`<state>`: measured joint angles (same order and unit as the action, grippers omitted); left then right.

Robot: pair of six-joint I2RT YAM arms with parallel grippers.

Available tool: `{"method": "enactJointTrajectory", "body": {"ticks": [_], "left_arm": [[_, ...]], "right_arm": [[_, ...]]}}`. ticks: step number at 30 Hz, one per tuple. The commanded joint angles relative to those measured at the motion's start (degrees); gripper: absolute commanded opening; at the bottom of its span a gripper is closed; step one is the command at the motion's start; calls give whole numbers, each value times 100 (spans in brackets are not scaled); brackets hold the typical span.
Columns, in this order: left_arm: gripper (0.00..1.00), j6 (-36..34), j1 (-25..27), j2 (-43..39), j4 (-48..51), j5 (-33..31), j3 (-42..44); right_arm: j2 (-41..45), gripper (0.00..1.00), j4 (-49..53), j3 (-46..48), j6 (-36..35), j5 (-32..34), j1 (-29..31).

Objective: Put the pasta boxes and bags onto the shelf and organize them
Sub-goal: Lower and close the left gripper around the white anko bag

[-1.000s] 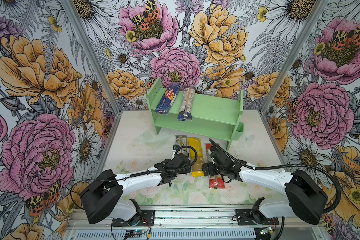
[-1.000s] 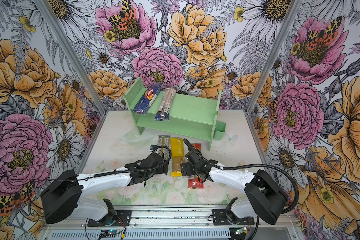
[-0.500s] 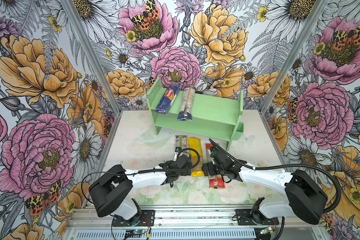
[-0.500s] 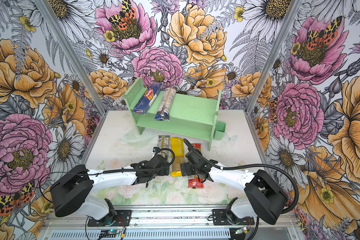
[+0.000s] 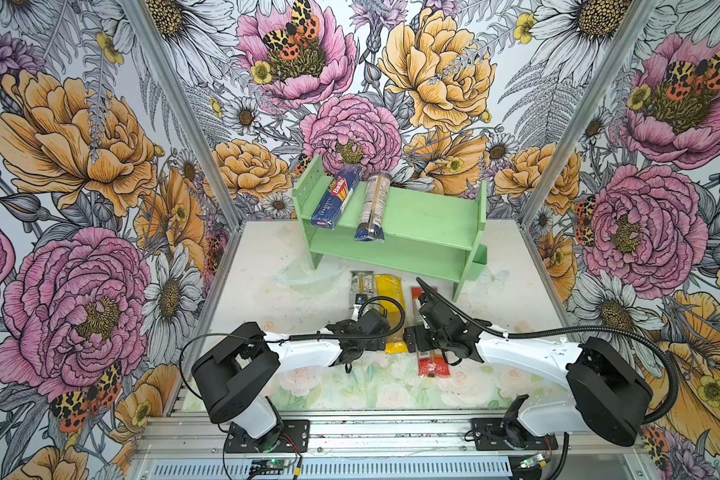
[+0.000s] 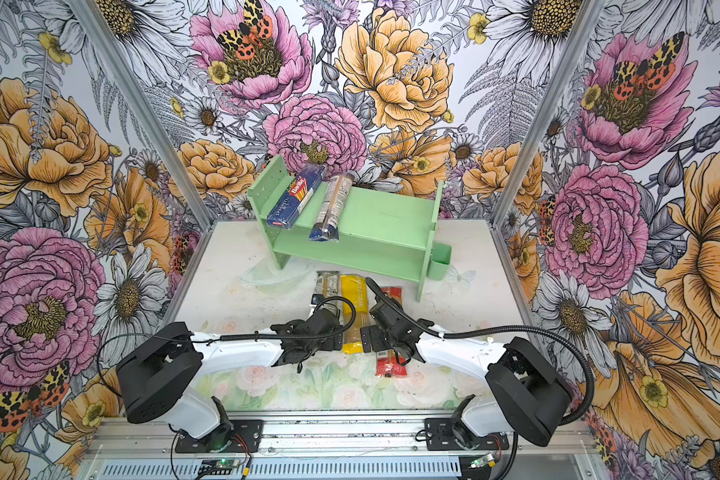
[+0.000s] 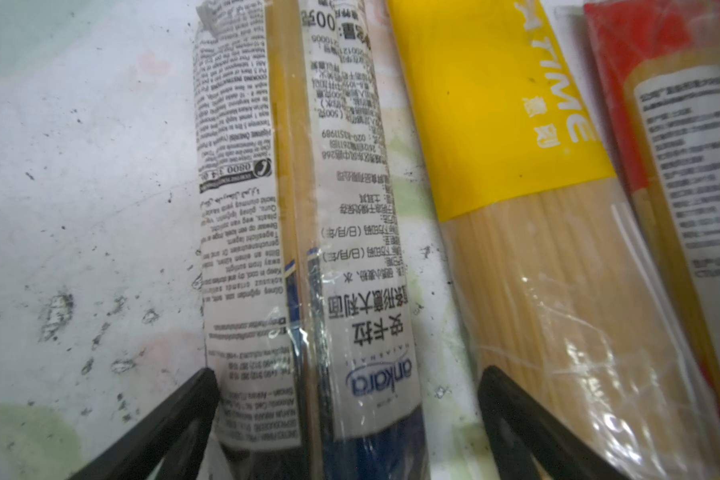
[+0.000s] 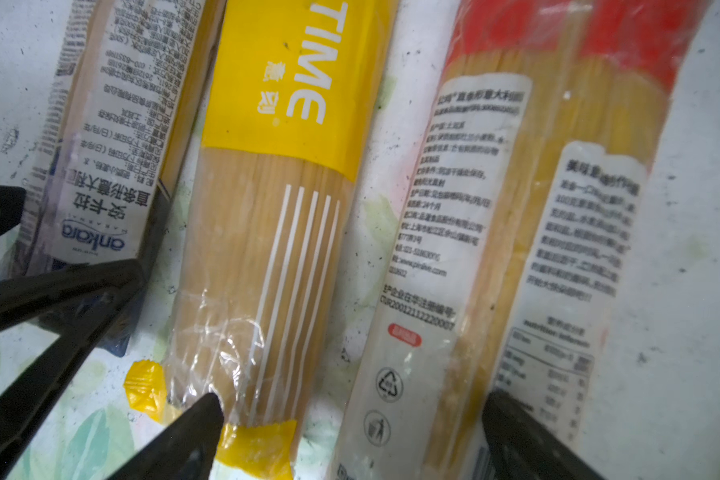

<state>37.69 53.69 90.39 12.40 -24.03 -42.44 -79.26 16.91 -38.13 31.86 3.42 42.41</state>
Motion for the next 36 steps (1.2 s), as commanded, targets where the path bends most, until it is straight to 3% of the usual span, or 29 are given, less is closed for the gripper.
{"method": "enactJointTrajectory", "body": {"ticks": [1,36], "left_arm": [[99,194,54,78,25,-176,-135],[99,643,-24,530,317,-375,-311]], "right_arm": [[-103,99,-12,-78,-66,113,39],[-86,99,-14,-59,-97,117,39]]}}
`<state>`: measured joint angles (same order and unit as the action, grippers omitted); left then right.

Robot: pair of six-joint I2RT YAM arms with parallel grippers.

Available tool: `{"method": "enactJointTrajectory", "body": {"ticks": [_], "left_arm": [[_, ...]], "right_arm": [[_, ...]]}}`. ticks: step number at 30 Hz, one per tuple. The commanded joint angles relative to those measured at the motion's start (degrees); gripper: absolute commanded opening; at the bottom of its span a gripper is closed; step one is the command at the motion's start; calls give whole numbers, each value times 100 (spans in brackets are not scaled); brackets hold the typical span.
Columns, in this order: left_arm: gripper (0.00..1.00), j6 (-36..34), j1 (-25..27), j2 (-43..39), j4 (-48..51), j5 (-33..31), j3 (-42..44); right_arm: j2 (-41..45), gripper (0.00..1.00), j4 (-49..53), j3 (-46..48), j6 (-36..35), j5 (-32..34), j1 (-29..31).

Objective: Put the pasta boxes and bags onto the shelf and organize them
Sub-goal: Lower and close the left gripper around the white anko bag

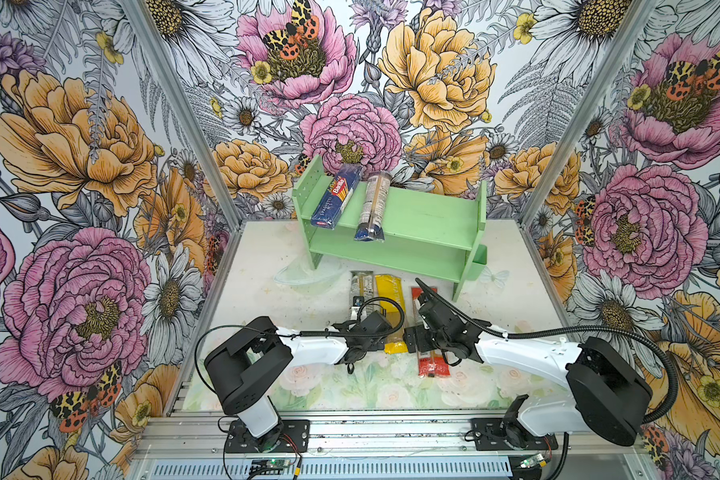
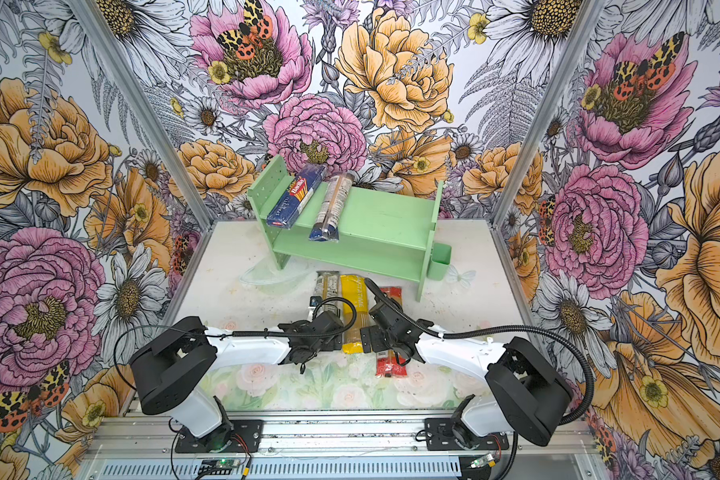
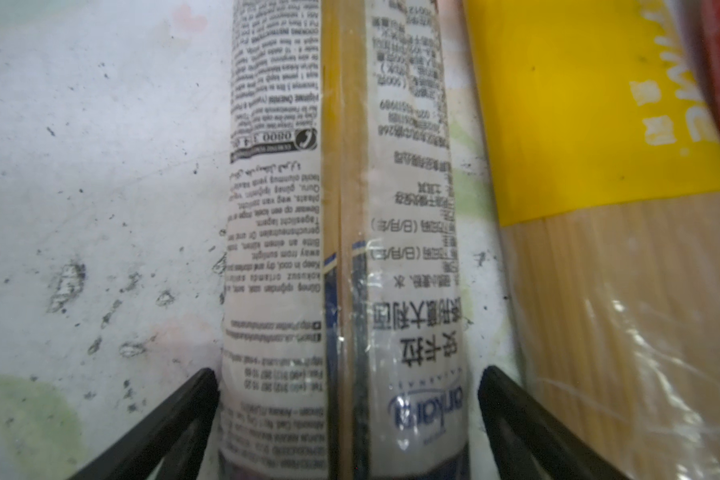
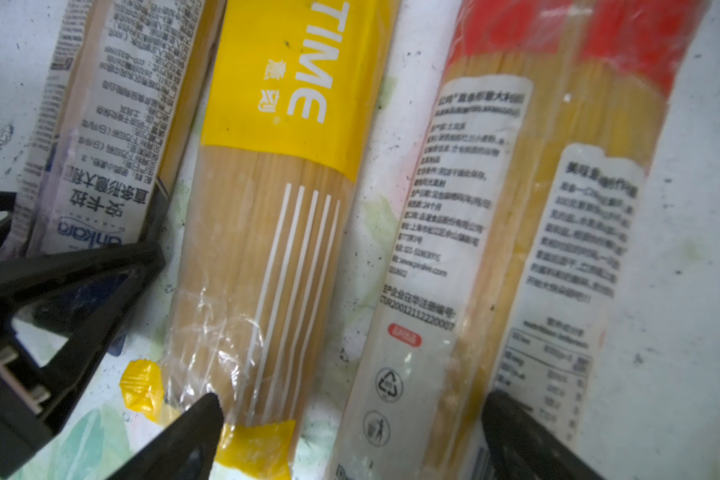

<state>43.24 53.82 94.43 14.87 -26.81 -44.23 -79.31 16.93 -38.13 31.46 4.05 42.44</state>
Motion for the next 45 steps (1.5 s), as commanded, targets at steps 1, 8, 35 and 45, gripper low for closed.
{"method": "enactJointTrajectory", "body": {"ticks": [1,8,35,45], "left_arm": [[99,79,-40,149,89,-78,-144],[99,35,-84,277,110,9,-174],[99,1,-107,612,604,101,-343],[90,17,-109,620,613,101,-305]], "right_arm": [[-89,100,-14,-63,-60,57,38],[-94,99,-14,-80,-61,58,37],[-208,100,-12,-169,-44,5,38],[-165,99,-5,-169,-36,18,37]]}}
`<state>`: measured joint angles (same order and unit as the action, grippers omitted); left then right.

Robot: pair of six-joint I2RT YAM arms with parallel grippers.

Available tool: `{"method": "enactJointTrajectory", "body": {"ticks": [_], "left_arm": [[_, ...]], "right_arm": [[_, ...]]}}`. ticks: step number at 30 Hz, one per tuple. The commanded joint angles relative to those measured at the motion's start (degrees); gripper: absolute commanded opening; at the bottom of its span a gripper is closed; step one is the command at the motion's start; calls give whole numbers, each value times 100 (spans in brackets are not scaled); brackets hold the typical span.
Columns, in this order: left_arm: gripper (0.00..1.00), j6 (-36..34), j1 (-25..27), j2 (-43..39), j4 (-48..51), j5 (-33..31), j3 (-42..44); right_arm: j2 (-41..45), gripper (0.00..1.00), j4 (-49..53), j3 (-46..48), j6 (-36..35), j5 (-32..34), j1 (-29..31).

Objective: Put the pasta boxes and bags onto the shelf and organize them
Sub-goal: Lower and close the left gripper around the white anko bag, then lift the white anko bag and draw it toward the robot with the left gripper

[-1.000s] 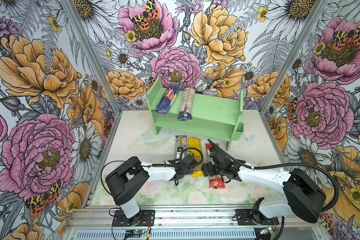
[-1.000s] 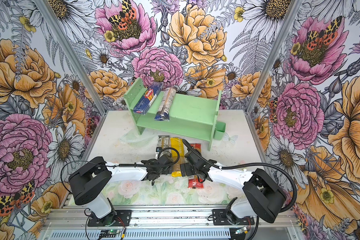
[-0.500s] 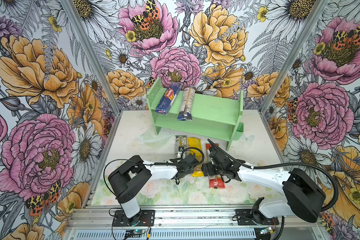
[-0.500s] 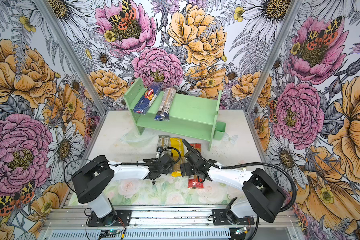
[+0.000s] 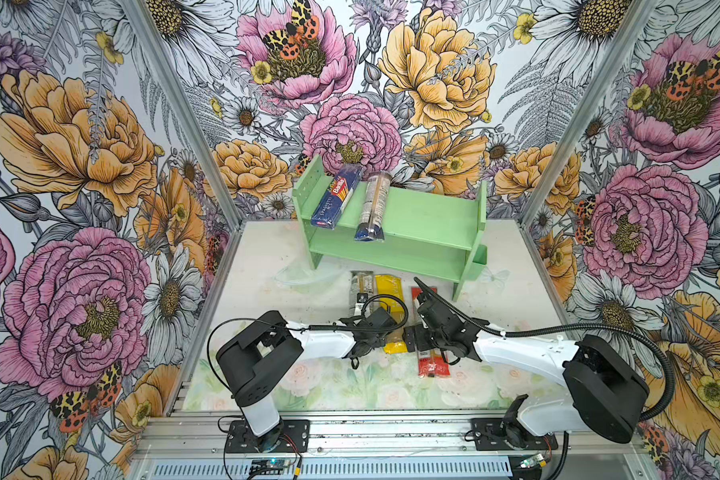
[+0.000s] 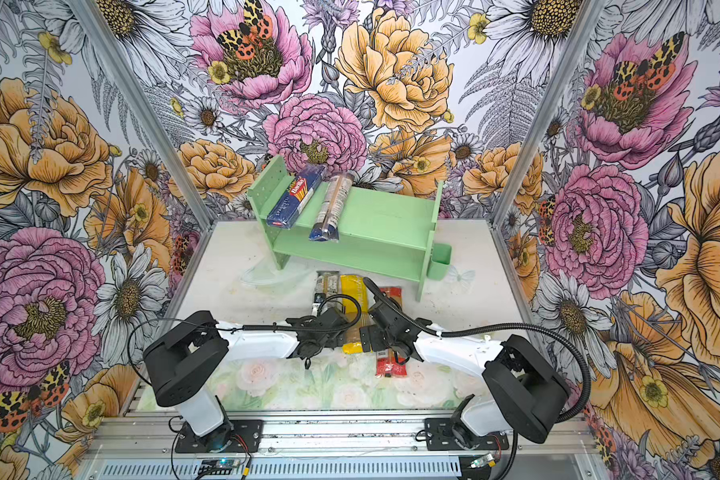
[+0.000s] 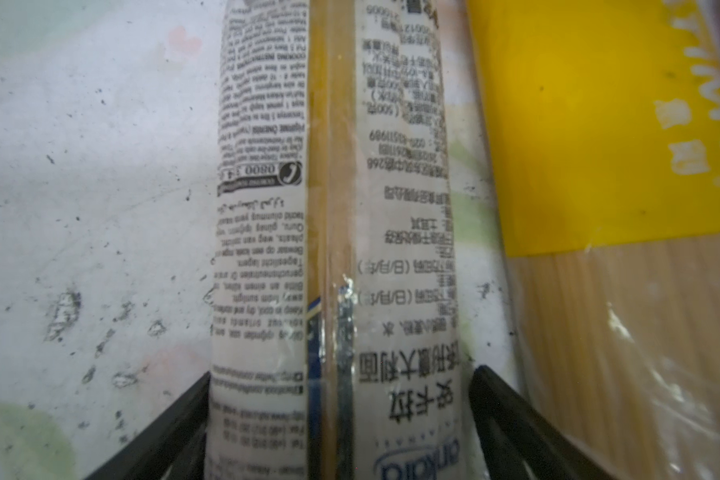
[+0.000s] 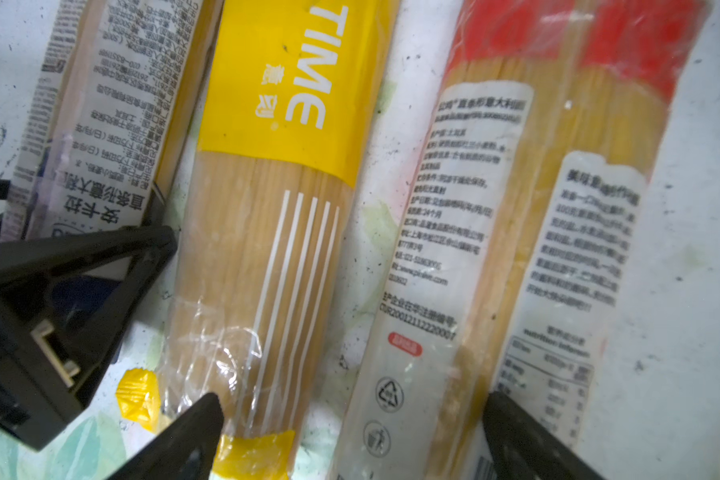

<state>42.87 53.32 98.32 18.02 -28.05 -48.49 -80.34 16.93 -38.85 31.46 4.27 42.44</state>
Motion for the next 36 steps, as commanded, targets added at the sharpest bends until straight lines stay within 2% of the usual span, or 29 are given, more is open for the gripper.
{"method": "enactJointTrajectory", "body": {"ticks": [1,10,15,23,27,34,36], "left_arm": [[88,55,-59,236,292,230,122],[79,-6,-61,215,287,213,155],[69,-82,-57,163,284,180,190],[48,-122,-61,41,169,212,339],[30,-192,-54,-14,126,289,369],[16,-218,-51,-144,96,367,471],[6,-154,-52,-239,96,362,510]], "right_arm": [[-61,100,-5,-94,-30,-11,37],[30,99,27,-136,-10,-13,38],[138,99,67,-159,102,75,43],[314,99,91,-142,208,91,39],[365,99,104,-149,280,116,52],[644,99,112,-83,352,210,80],[746,100,110,-55,347,220,81]]}}
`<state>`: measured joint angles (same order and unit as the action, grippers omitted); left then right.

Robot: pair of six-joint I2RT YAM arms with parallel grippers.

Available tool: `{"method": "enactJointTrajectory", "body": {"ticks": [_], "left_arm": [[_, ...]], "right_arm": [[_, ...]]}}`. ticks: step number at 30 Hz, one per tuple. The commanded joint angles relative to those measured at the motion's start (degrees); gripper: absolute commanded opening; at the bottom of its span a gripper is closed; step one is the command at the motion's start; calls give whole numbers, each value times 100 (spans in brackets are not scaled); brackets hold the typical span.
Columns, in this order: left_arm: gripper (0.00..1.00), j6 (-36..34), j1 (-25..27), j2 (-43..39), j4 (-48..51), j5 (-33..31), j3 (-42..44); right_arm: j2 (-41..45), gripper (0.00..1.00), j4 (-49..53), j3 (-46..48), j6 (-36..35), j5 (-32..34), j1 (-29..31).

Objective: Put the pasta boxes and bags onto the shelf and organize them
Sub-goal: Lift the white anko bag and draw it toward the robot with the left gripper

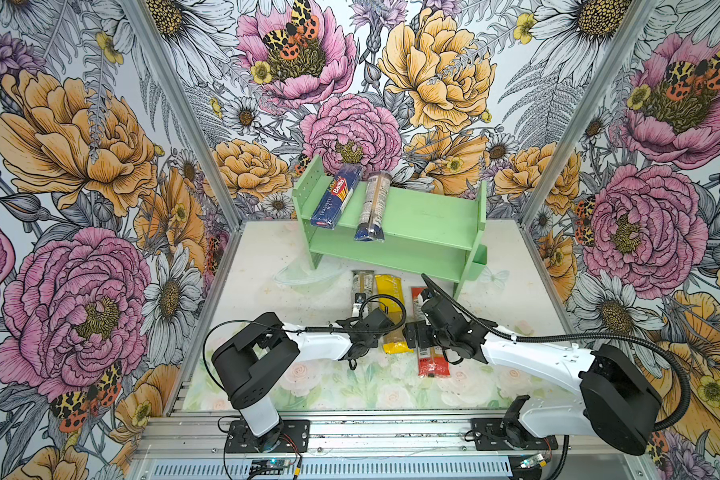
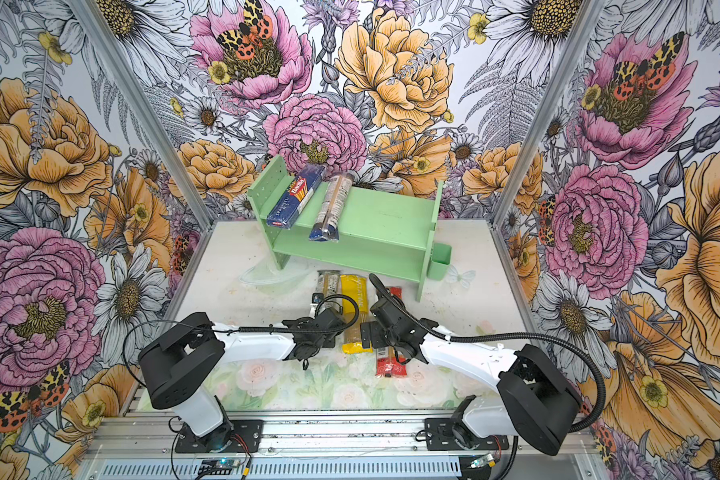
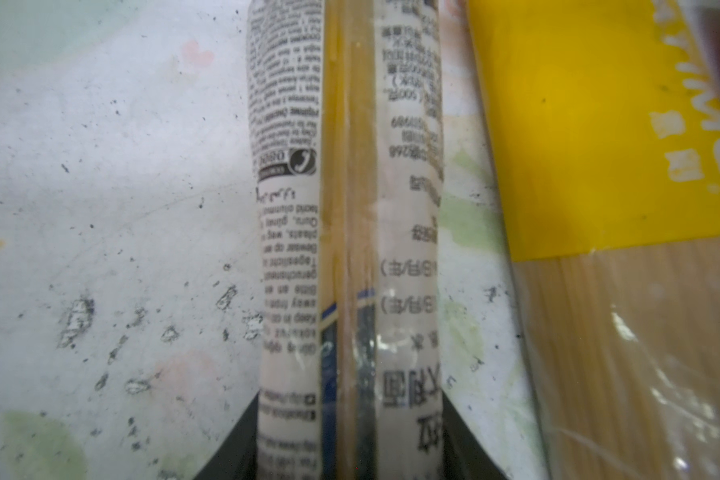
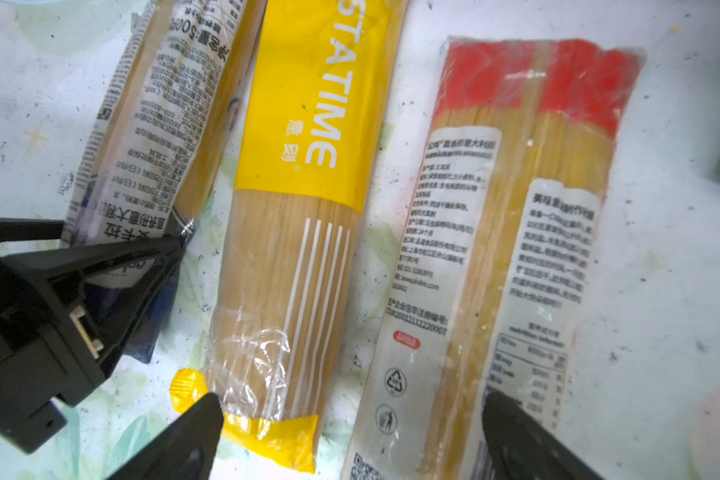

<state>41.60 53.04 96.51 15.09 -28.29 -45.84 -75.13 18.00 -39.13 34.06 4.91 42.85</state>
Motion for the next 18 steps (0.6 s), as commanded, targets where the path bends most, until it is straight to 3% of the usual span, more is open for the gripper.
{"method": "enactJointTrajectory", "body": {"ticks": [1,18], "left_arm": [[2,-14,-28,-105,396,381,255],[0,-197,-32,-1605,950,751,260]], "right_arm": [[259,99,7,-16,99,158,39],[354,99,26,-59,-44,217,29]]}}
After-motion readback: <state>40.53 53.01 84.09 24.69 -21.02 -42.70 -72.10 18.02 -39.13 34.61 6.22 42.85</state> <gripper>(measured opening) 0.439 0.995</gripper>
